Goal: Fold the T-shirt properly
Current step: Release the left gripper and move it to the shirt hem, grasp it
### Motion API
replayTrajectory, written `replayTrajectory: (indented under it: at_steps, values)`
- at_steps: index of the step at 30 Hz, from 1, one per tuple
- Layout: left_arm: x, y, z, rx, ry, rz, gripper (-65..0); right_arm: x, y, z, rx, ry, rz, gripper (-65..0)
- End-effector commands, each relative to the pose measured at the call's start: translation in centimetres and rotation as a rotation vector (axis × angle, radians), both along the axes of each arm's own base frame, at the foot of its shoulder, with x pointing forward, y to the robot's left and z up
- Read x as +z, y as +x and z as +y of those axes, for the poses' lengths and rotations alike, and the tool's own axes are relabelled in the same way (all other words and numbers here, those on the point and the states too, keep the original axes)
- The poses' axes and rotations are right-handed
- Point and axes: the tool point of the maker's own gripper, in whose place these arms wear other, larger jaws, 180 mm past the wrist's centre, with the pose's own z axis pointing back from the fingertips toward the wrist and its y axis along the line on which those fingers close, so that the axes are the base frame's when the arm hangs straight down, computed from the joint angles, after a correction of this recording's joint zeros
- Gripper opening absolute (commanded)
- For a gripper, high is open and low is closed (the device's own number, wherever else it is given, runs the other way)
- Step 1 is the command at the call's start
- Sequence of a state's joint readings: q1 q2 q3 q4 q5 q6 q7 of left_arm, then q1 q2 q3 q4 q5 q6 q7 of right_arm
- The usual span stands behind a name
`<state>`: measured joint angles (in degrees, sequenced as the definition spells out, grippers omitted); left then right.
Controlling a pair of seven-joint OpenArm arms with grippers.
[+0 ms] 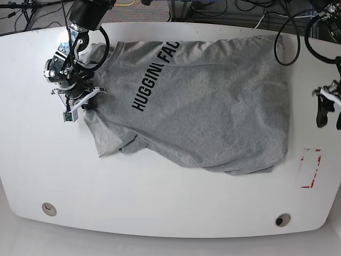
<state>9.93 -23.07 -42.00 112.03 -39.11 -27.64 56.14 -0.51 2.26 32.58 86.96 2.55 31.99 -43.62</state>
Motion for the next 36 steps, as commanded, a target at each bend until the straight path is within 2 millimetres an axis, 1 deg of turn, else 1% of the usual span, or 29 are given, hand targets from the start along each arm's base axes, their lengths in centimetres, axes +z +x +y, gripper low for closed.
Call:
replayTrajectory:
  at_steps: [1, 4, 6, 7, 12, 17, 20, 24, 26, 28, 31, 32, 33, 36]
  values:
    - [1.8, 2.9, -0.4, 0.001, -0.045, -0.069, -28.1, 1.6, 1.2, -0.5, 0.006, -0.020, -0.056, -63.6]
    - [1.8, 6.1, -0.4, 0.039, -0.091, -0.073, -27.9, 1.9, 1.3, -0.5, 0.008, -0.025, -0.064, -63.6]
    - [1.1, 7.8, 0.1, 0.073, -0.104, -0.051, -27.9, 2.3, 1.4, -0.5, 0.008, -0.031, -0.075, -63.6]
    - [0.5, 9.1, 0.4, 0.092, -0.111, -0.028, -27.9, 2.4, 1.4, -0.5, 0.009, -0.032, -0.078, -63.6]
    - [-2.0, 13.6, 0.8, 0.147, -0.180, 0.028, -27.9, 2.3, 1.2, -0.5, 0.009, -0.036, -0.074, -63.6]
    - [-4.5, 16.5, 1.5, 0.197, -0.227, 0.056, -27.8, 2.3, 1.1, -0.5, 0.009, -0.036, -0.073, -63.6]
    - [-6.3, 18.1, 0.9, 0.186, -0.232, 0.084, -27.8, 2.3, 1.1, -0.5, 0.009, -0.036, -0.073, -63.6]
    - [-8.2, 19.8, -0.7, 0.151, -0.242, 0.113, -27.8, 2.3, 1.1, -0.6, 0.009, -0.037, -0.072, -63.6]
    - [-9.7, 20.3, -1.4, 0.142, -0.253, 0.139, -27.8, 2.3, 1.1, -0.7, 0.008, -0.038, -0.072, -63.6]
    - [-10.8, 20.6, -1.7, 0.142, -0.265, 0.148, -27.8, 2.3, 1.1, -0.7, 0.008, -0.038, -0.072, -63.6]
    - [-12.3, 21.0, -2.4, 0.141, -0.283, 0.160, -27.8, 2.3, 1.1, -0.7, 0.008, -0.038, -0.072, -63.6]
    - [-12.5, 21.2, -2.7, 0.139, -0.293, 0.155, -27.8, 2.3, 1.1, -0.7, 0.008, -0.038, -0.072, -63.6]
    - [-13.0, 21.2, -3.0, 0.141, -0.303, 0.156, -27.8, 2.3, 1.1, -0.7, 0.007, -0.037, -0.073, -63.6]
    - [-14.3, 20.8, -3.1, 0.154, -0.315, 0.171, -27.6, 2.3, 1.1, -0.6, 0.007, -0.035, -0.072, -63.6]
